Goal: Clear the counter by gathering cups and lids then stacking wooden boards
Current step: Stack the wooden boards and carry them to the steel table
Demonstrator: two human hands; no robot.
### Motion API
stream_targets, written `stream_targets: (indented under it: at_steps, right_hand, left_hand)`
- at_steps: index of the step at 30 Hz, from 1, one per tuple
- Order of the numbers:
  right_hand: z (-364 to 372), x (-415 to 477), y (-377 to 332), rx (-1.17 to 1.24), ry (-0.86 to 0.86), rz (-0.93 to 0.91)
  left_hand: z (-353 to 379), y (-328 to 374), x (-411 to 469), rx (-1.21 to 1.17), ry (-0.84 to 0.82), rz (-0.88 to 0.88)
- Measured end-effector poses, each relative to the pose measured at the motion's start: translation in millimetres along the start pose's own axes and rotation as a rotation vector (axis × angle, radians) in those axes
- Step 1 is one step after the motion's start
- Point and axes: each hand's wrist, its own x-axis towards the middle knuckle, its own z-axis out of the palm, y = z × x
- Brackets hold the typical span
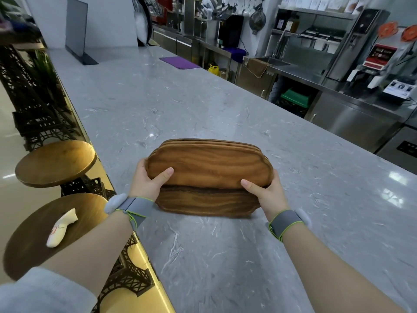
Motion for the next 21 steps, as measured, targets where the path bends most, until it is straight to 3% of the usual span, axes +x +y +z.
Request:
stream_targets:
  at_steps: [12, 21]
  right_hand:
    - [-5, -5, -29, -0.072, 0.075, 0.104]
    - [2, -13, -39, -0.082, 0.028, 0.221]
  left_hand:
    - [-1, 30, -6, 0.174, 0.021, -0.247]
    - [-18, 50, -22, 0.226, 0.017, -0.344]
